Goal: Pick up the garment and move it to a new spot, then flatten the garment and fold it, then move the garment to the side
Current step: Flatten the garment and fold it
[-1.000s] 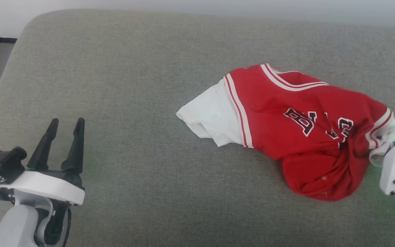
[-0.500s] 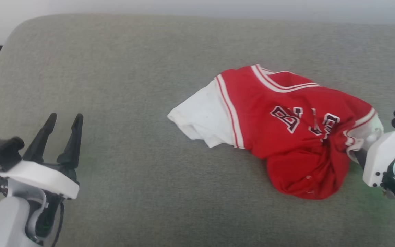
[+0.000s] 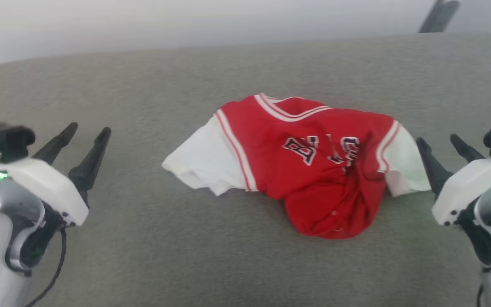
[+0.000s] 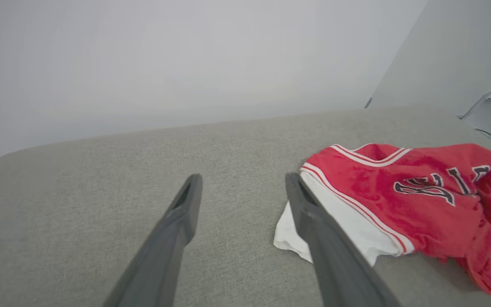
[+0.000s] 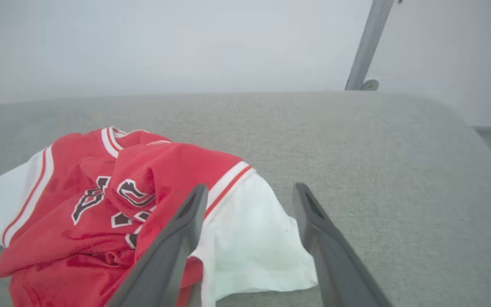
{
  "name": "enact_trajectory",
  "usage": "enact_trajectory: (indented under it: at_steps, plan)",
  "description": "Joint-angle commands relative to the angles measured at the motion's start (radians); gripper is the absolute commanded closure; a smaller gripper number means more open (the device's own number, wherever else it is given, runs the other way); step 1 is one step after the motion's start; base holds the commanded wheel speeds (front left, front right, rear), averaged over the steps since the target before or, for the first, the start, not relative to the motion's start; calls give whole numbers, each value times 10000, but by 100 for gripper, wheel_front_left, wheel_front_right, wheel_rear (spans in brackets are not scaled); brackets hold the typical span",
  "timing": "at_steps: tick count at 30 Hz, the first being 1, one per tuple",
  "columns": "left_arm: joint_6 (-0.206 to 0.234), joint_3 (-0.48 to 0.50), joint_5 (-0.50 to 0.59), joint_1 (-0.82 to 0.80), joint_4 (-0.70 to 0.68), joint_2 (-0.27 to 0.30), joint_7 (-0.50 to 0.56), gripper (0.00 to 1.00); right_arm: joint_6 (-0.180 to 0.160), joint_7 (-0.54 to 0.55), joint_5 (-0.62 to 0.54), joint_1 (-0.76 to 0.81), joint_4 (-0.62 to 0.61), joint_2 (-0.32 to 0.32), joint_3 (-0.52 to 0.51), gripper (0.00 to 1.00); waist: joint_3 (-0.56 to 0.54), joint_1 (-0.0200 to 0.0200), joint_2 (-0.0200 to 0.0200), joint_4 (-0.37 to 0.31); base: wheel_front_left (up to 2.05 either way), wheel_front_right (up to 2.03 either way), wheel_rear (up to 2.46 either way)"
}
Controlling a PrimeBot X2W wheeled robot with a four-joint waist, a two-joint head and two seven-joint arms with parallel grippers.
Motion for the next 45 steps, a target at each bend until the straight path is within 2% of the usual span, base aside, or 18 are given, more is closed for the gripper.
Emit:
enact_trajectory:
  at_steps: [1,11,20,30,34,38,39,40,41,45]
  plan:
    - [94,-92,-149,-234,-43,44,441,0,0,-390,-140,85,-165,171,33,0,-167,0,0,-503,0,0,0]
    - [374,-852,-468,-1202,483,274,3109,0,0,-2555,-723,149,-517,1047,266,0,-95,0,0,-1770,0,0,0]
    - [598,-1578,-468,-1950,1979,212,4910,0,0,-3393,-687,-2,-85,1543,578,0,442,0,0,-2569,0,0,0]
    - [873,-2023,-198,-2308,3998,258,5780,0,0,-3911,-558,-257,224,1777,836,0,1050,0,0,-2918,0,0,0]
    - [1052,-2150,-226,-2348,4716,181,6132,0,0,-3934,-547,-347,224,1803,801,0,1147,0,0,-2917,0,0,0]
    - [1256,-2340,-452,-2192,5120,-75,6923,0,0,-3891,-565,-391,194,1816,706,0,1184,0,0,-2834,0,0,0]
    - [1296,-2393,-560,-2108,5178,-159,7203,39,0,-3875,-564,-401,188,1819,678,0,1186,0,0,-2809,0,0,0]
    - [1176,-2525,-593,-2027,5189,-200,7482,87,0,-3863,-575,-410,180,1823,662,0,1191,0,0,-2790,0,0,0]
    - [1121,-2624,-604,-1990,5164,-199,7652,100,0,-3859,-592,-417,169,1820,620,0,1200,0,0,-2763,0,0,0]
    - [1014,-2595,-672,-2080,4992,-229,7564,100,0,-3856,-646,-444,105,1831,520,0,1247,0,0,-2639,0,0,0]
